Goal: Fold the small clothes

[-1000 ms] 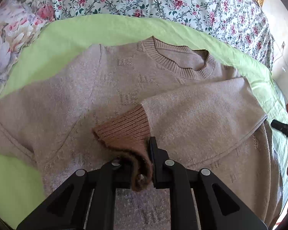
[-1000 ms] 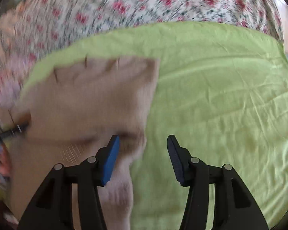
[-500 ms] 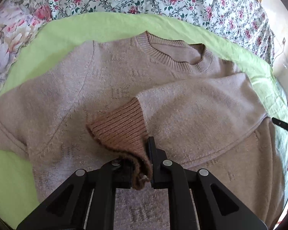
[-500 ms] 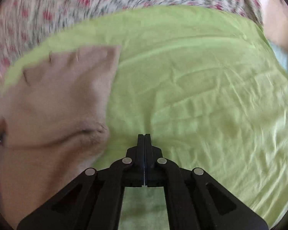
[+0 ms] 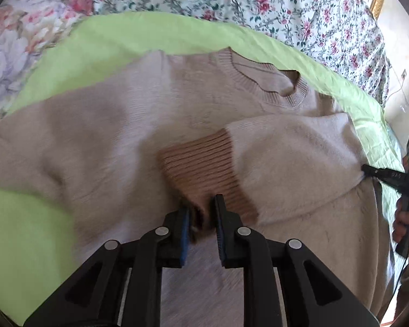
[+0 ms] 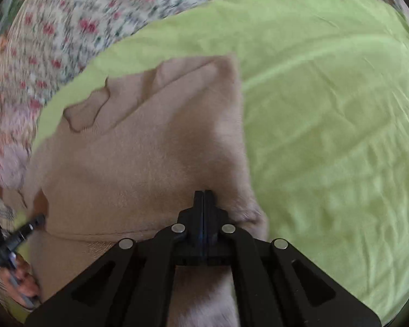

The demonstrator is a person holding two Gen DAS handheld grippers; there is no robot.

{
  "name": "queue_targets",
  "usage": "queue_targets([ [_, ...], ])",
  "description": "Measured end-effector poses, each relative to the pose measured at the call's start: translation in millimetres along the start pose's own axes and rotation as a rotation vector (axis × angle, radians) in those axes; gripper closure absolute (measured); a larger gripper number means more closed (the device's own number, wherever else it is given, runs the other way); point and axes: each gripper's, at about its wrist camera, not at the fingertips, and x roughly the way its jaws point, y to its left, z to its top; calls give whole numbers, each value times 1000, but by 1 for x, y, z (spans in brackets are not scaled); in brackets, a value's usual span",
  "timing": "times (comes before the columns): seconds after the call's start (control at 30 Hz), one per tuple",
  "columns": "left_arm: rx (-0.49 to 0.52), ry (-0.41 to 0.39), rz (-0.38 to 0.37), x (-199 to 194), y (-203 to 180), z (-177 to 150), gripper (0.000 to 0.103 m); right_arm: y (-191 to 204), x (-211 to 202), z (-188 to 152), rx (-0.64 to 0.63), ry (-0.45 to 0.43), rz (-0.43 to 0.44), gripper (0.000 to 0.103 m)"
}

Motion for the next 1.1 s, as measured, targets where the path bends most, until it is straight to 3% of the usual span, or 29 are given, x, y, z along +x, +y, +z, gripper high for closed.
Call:
queue_targets([
  [0.1,-40,-29,11,-25,19,-12,85,2,-22,-13,-9,-36,18,99],
  [0.23,-161,-91,56,-64,62,-24,61,21,-39,-33,-19,-40,126,97],
  [0.27,-201,-104,76,-72,77,-25,54,28,-42,-38,-24,-36,148,92],
  [0.37,-307,-140,135,-92,126,-19,41,50,-50,-52,-46,-30,212,57],
  [0.47,-414,-160,215,-101,176,-5,27,74,-50,-60,-83,-11,277,55],
  [0.67,-613,-143,291,-92,264,37,26,96,-41,-78,-118,41,292,55],
  [0.8,-650,-87,320,-73,295,63,24,96,-32,-84,-107,79,282,55],
  [0.83,-659,-72,342,-67,302,66,30,97,-31,-85,-105,83,282,55],
  [0.87,-656,-63,360,-63,304,68,52,98,-30,-85,-102,86,283,55],
  [0.93,-620,-34,432,-56,306,70,81,100,-31,-84,-97,85,288,55],
  [0.97,-611,-47,418,-58,308,68,96,101,-33,-84,-97,79,294,55],
  [1.1,-543,-134,408,-81,288,59,98,103,-41,-85,-102,60,309,55],
])
